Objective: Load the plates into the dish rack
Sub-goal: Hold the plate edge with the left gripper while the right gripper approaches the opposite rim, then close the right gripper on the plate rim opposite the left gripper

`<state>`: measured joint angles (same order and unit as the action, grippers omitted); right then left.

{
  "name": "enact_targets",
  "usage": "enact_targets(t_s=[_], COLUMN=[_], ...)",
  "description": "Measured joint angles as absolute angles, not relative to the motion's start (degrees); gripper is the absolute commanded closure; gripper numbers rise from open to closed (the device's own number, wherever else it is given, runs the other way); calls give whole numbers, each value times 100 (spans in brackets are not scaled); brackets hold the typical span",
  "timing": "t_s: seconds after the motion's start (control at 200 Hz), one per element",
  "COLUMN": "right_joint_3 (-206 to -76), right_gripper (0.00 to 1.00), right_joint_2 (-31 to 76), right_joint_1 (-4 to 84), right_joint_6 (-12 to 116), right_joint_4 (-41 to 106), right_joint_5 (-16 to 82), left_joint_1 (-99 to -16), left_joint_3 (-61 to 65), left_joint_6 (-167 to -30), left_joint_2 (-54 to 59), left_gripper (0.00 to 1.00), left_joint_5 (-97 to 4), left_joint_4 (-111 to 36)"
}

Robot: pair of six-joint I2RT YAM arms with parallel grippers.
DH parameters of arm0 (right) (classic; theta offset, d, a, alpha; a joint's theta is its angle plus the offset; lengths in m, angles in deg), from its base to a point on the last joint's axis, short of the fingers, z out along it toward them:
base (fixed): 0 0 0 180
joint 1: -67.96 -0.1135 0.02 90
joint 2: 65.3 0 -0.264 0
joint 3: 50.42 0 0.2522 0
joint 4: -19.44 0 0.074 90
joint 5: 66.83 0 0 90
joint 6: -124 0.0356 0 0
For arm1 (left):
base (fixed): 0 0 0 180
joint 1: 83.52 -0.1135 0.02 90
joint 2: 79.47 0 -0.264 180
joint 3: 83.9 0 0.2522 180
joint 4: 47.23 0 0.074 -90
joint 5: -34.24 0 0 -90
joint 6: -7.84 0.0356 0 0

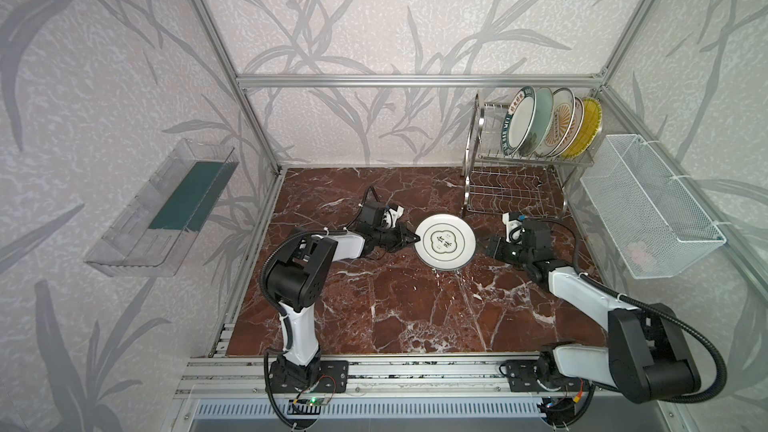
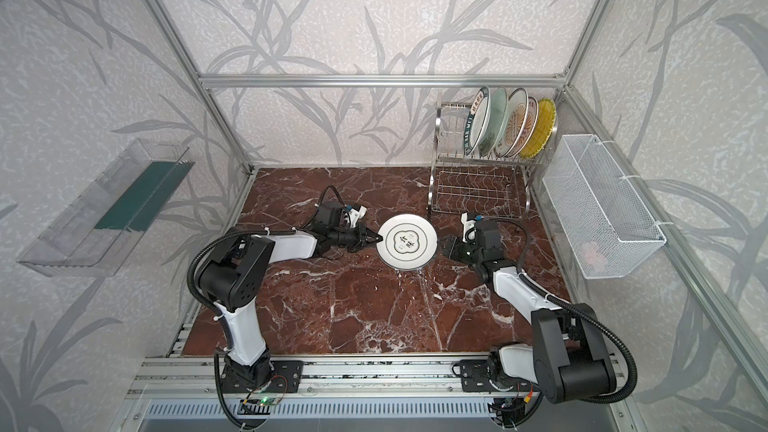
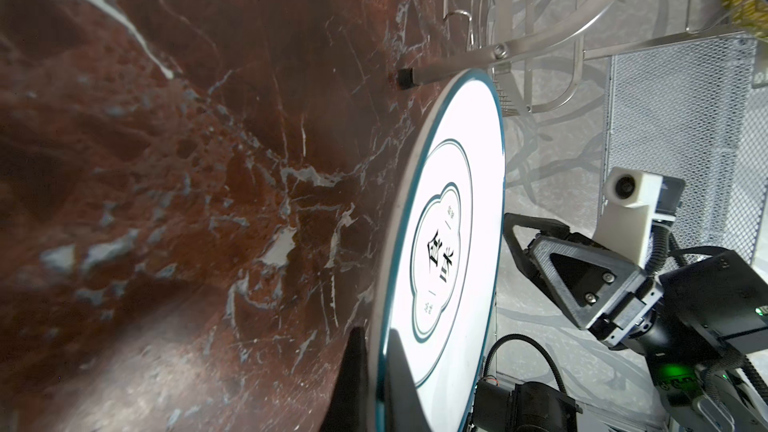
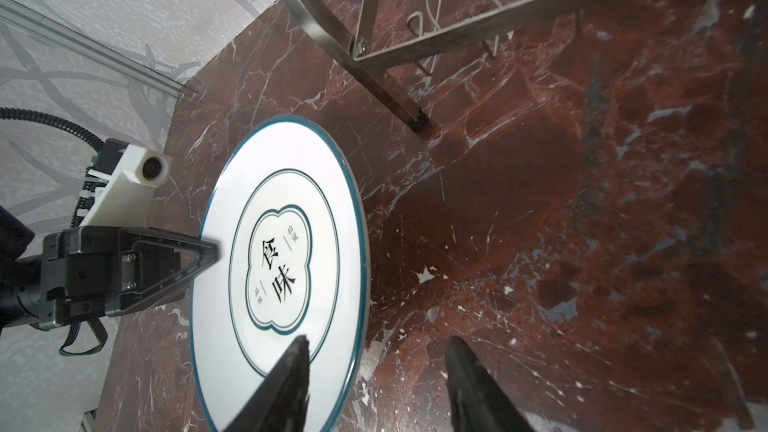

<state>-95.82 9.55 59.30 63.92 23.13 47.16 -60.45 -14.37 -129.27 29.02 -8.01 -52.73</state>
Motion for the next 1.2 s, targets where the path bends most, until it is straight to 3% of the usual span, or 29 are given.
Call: enact_targets(t_s=[0.205, 1.2], right_joint_3=[-9586, -9606], right_gripper=[48, 71], right_joint_2=[1169, 2117], right_joint_1=[5755, 5176], right_joint_6=[6529, 7913], right_joint_4=[2086, 185], right_joint_5=[4779, 5551], left_joint_1=[-6045, -6062], left_joint_3=[-1520, -1857], left_joint_6=[-12993, -13144], left_joint_2=[2814, 2574], left_gripper=[100, 100], left_joint_5=[-720, -594], left_joint_4=[-5535, -6178])
